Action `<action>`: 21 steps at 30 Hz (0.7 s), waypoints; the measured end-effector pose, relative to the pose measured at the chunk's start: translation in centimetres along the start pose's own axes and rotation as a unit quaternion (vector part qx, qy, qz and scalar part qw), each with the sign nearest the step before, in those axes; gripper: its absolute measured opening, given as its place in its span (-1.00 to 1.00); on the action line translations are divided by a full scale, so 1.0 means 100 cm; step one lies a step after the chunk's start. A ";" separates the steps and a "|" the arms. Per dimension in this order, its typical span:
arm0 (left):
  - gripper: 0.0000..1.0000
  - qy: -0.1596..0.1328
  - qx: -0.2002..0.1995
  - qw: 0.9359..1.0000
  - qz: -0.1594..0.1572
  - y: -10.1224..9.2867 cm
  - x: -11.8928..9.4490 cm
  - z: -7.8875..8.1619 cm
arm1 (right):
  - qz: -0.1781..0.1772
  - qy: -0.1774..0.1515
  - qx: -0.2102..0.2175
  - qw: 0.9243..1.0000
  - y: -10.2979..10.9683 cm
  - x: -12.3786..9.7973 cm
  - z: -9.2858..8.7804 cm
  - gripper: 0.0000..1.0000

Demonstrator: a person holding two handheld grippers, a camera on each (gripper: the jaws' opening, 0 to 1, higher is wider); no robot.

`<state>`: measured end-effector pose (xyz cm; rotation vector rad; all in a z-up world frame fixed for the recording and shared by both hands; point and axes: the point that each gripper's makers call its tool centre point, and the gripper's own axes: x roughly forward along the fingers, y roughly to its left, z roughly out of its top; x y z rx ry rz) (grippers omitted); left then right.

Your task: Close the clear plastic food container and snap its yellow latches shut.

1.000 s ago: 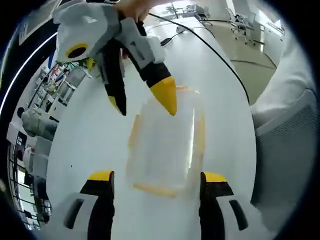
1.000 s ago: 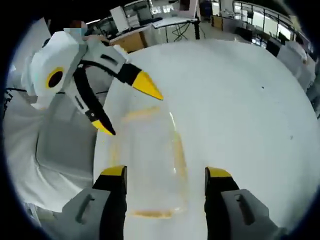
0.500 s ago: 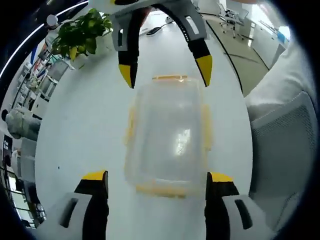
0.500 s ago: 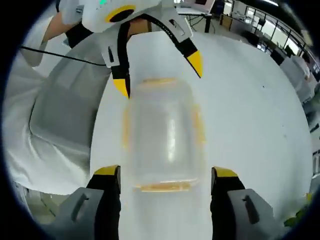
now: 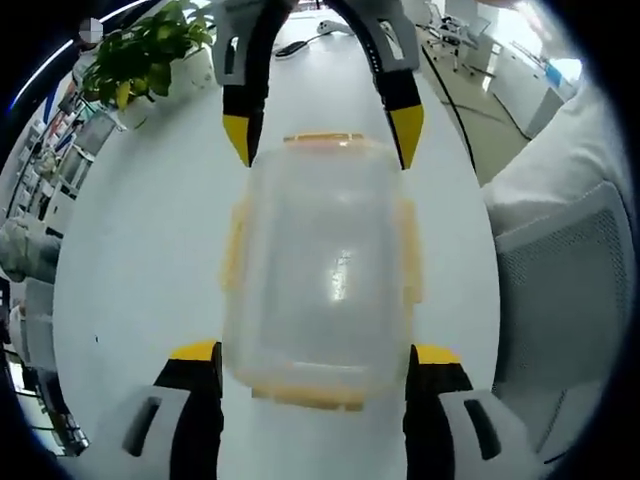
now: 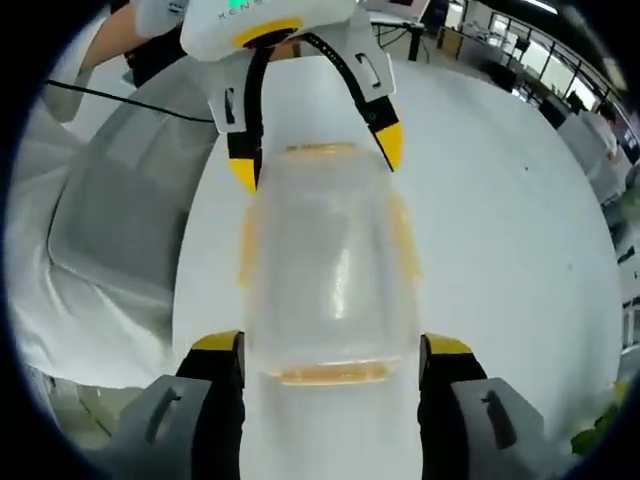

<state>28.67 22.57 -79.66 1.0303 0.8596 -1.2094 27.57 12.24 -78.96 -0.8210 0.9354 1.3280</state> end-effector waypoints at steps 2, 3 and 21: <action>0.40 -0.003 0.001 1.000 -0.001 0.000 0.000 0.000 | 0.001 0.000 0.002 1.000 0.000 0.000 0.001 0.35; 0.40 -0.003 0.001 1.000 -0.001 0.000 0.000 0.001 | 0.001 0.000 0.002 1.000 0.000 0.001 0.001 0.35; 0.40 0.008 0.005 1.000 0.000 0.010 -0.006 -0.023 | 0.002 -0.020 0.000 1.000 -0.006 0.009 0.022 0.35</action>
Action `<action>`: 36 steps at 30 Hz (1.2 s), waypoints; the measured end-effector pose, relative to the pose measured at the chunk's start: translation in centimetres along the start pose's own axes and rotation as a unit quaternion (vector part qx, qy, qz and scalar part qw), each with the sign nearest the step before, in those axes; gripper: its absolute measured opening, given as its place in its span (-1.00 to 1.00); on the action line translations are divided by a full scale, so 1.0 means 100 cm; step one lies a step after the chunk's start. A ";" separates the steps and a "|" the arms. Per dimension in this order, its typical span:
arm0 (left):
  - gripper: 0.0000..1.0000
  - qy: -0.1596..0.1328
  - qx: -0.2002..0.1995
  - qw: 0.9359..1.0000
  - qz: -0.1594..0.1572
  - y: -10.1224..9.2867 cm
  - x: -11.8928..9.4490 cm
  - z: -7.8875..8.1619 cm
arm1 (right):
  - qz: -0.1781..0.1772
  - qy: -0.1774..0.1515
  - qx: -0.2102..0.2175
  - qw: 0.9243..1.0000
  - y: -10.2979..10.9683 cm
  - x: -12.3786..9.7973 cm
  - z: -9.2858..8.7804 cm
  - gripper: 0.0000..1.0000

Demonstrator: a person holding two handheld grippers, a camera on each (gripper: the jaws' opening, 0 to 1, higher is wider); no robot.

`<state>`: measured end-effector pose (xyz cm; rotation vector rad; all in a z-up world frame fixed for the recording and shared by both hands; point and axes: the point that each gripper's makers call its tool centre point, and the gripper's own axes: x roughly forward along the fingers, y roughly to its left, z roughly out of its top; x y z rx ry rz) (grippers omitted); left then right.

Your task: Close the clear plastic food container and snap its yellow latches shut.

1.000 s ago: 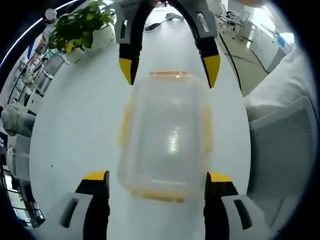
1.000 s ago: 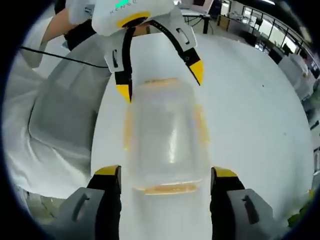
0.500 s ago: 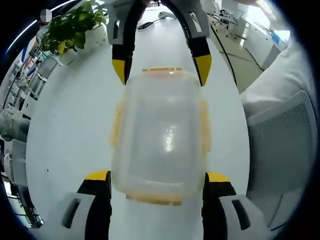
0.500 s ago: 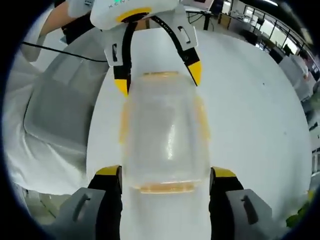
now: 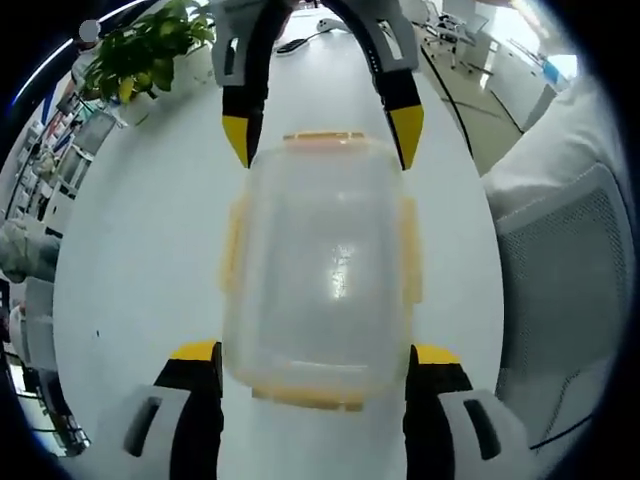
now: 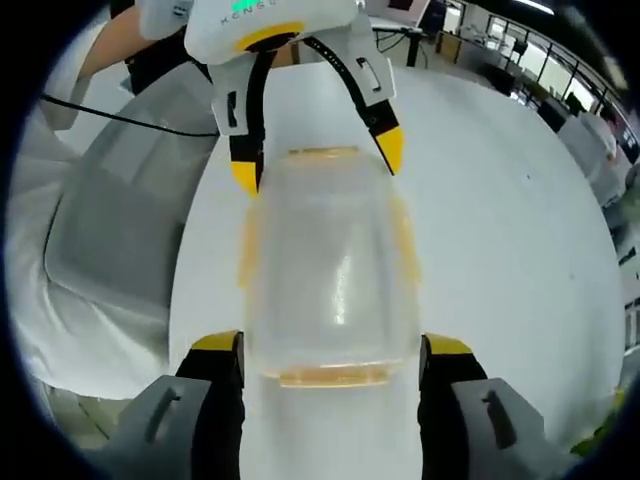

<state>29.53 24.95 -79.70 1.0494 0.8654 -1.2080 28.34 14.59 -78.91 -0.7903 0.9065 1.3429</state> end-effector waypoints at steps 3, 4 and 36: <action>0.40 0.004 -0.003 1.000 0.001 0.002 -0.003 -0.011 | 0.001 -0.005 -0.003 1.000 -0.002 0.004 0.010 0.35; 0.40 0.005 -0.003 1.000 0.001 0.002 -0.003 -0.012 | 0.001 -0.008 -0.003 1.000 -0.002 0.006 0.012 0.35; 0.40 -0.001 -0.042 0.999 0.009 0.019 -0.020 -0.061 | 0.004 -0.022 -0.026 0.999 -0.023 0.028 0.064 0.35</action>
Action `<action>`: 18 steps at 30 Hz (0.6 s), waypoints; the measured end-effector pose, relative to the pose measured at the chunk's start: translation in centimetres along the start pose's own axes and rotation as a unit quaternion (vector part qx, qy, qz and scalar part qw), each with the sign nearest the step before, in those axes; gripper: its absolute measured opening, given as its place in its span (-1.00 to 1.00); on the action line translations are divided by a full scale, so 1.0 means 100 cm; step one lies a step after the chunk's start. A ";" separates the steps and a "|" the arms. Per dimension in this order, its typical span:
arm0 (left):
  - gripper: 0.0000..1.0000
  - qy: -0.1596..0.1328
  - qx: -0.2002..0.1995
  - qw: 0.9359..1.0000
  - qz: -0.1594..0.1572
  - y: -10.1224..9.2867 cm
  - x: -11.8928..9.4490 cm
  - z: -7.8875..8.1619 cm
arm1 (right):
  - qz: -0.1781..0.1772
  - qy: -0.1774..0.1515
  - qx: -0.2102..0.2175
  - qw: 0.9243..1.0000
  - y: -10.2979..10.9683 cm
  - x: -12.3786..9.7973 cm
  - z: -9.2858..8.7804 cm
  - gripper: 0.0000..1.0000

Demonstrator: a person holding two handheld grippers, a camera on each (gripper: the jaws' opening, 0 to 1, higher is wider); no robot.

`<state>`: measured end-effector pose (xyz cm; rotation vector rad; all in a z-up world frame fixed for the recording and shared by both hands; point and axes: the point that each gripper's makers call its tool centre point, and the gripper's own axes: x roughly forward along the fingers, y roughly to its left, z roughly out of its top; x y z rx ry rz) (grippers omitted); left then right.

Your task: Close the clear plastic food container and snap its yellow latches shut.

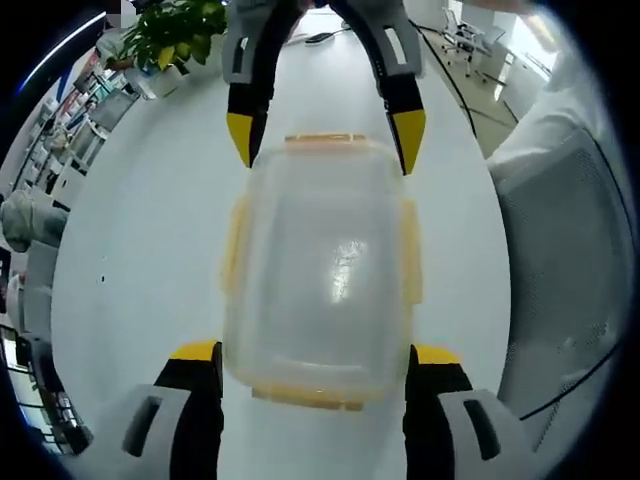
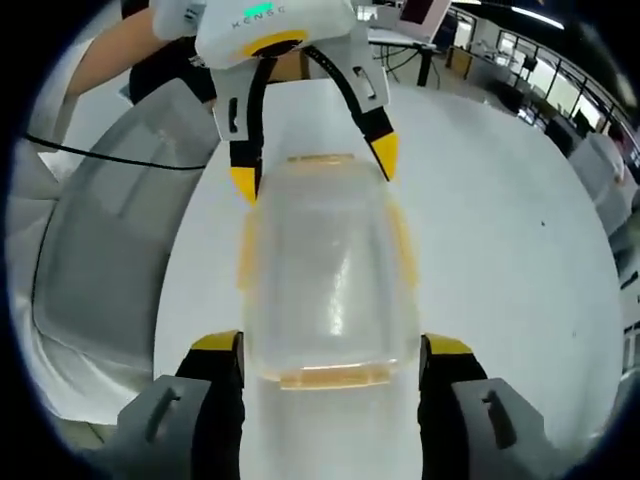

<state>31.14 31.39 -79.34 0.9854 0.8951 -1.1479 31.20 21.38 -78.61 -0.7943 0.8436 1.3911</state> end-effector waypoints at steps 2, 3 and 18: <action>0.40 -0.001 -0.002 1.000 0.000 0.002 0.000 0.000 | -0.001 -0.001 0.002 1.000 -0.005 0.000 0.000 0.35; 0.40 -0.002 -0.004 1.000 0.001 0.005 0.001 0.001 | -0.001 -0.001 0.002 1.000 -0.007 -0.001 0.000 0.35; 0.40 0.013 0.013 1.000 0.001 0.047 0.009 0.002 | -0.011 -0.012 0.026 1.000 -0.048 -0.003 -0.001 0.33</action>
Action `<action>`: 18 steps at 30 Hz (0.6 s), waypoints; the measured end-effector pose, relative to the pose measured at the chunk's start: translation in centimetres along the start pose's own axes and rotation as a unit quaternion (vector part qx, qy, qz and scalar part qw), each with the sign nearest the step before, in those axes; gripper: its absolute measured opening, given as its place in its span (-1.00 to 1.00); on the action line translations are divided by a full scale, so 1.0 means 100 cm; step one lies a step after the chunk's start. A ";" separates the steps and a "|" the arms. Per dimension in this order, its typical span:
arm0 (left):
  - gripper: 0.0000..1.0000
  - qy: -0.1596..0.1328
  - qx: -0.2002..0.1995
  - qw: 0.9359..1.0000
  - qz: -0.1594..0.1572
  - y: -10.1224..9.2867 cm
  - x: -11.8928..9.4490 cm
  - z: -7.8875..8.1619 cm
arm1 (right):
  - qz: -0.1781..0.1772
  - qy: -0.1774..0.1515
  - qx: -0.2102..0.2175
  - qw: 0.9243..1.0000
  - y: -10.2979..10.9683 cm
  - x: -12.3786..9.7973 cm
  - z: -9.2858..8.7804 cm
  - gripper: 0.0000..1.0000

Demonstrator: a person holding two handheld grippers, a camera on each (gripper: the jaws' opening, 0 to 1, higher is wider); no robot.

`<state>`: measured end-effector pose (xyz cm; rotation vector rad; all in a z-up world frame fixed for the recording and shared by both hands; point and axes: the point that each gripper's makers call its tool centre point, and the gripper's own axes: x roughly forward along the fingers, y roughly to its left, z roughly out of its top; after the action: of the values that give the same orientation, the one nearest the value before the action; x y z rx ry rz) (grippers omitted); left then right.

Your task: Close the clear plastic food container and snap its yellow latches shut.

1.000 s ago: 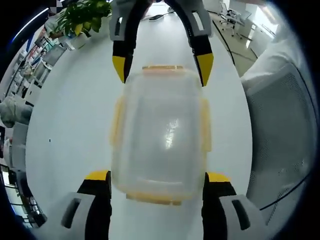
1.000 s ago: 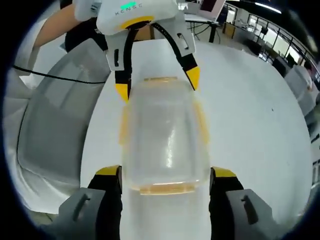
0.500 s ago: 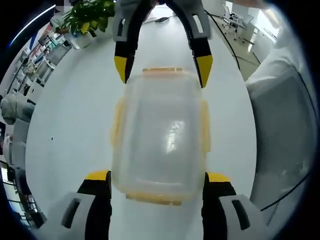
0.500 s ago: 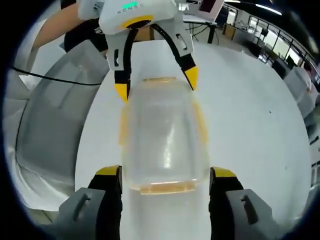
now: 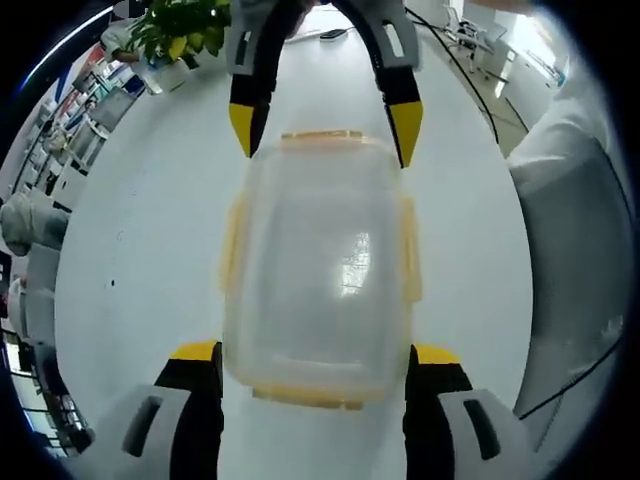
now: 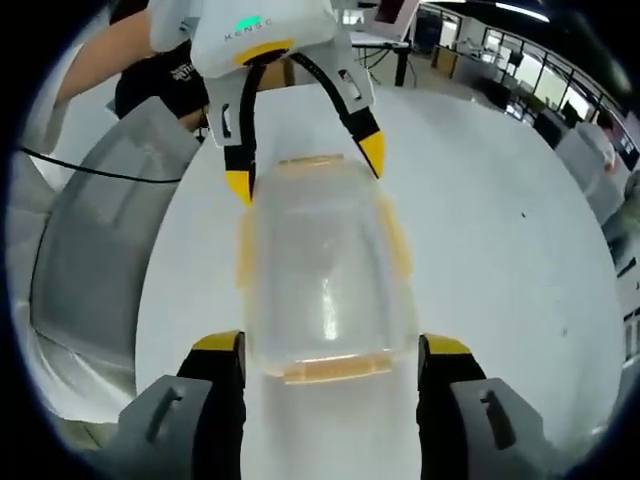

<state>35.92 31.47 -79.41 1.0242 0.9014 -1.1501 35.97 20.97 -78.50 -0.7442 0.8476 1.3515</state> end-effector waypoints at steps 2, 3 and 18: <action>0.40 0.002 0.001 1.000 0.000 0.006 0.001 0.001 | -0.003 -0.001 0.002 1.000 -0.007 0.000 0.000 0.33; 0.40 0.002 0.001 1.000 0.000 0.009 0.002 0.001 | -0.004 -0.001 0.003 1.000 -0.010 -0.001 0.000 0.32; 0.40 -0.003 0.015 1.000 0.010 0.042 0.011 0.004 | -0.021 0.000 0.012 1.000 -0.039 -0.002 -0.005 0.29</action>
<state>40.24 31.18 -79.58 1.0518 0.8697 -1.1511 39.85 20.15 -78.69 -0.7408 0.8424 1.3015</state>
